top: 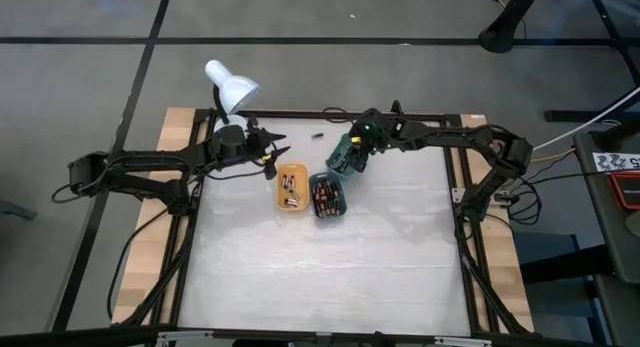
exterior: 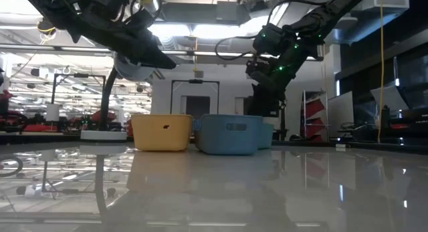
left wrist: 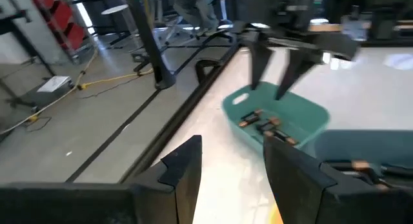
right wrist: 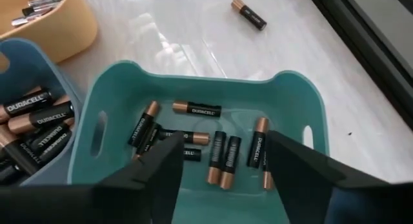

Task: Sort batteries
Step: Put the silver battery into the yellow bin

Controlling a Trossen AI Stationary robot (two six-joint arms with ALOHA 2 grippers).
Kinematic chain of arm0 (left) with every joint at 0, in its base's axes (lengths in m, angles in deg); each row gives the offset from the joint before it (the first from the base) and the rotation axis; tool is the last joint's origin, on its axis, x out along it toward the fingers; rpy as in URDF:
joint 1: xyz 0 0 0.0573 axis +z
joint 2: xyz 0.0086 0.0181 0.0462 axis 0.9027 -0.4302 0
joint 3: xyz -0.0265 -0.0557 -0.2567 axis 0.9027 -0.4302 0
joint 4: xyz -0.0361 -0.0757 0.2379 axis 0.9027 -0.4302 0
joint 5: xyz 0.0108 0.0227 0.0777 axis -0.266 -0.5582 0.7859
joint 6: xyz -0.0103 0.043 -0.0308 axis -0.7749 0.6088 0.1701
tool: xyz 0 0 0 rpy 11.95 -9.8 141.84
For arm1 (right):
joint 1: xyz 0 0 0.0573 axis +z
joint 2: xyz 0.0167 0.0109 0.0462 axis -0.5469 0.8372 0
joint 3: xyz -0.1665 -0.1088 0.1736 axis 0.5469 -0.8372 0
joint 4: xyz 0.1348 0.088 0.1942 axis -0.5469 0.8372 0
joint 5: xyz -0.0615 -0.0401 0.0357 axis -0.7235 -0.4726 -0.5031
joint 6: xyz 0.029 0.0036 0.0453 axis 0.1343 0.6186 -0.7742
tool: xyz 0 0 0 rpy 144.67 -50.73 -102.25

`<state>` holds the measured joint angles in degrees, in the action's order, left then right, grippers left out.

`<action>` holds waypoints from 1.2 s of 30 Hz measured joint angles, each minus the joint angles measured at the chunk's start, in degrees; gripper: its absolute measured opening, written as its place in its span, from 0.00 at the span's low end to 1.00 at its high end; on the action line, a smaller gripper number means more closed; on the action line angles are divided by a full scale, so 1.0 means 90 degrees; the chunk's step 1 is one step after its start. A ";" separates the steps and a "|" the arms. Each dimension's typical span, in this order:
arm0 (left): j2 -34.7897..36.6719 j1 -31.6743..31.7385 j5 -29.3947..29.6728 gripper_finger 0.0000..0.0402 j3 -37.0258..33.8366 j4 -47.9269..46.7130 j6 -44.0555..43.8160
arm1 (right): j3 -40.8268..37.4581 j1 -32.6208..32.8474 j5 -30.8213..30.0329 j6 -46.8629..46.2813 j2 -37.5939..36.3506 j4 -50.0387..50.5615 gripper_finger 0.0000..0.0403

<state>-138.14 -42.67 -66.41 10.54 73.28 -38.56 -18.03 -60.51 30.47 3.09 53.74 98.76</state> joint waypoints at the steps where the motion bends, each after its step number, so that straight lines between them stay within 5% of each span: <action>1: 0.0000 0.0082 0.0002 0.39 -0.0001 0.0010 -0.0037 | 0.0000 0.0002 0.0002 0.0002 0.0000 0.0007 0.55; 9: 0.0000 0.0540 0.0002 0.39 0.0000 0.0025 -0.0129 | -0.0012 0.0293 -0.0530 -0.0011 0.0255 -0.0184 0.50; 20: 0.0000 0.0750 0.0002 0.39 -0.0002 -0.0025 -0.0001 | 0.0117 0.0491 -0.0095 -0.0019 0.0529 0.0425 0.03; 36: -0.0002 0.0743 0.0000 0.39 -0.0002 -0.0041 -0.0096 | 0.0119 0.0609 -0.0052 -0.0085 0.0453 0.2978 0.01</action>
<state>-138.16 -35.99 -66.41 10.52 72.92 -39.43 -16.96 -55.03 30.00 2.32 57.82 125.56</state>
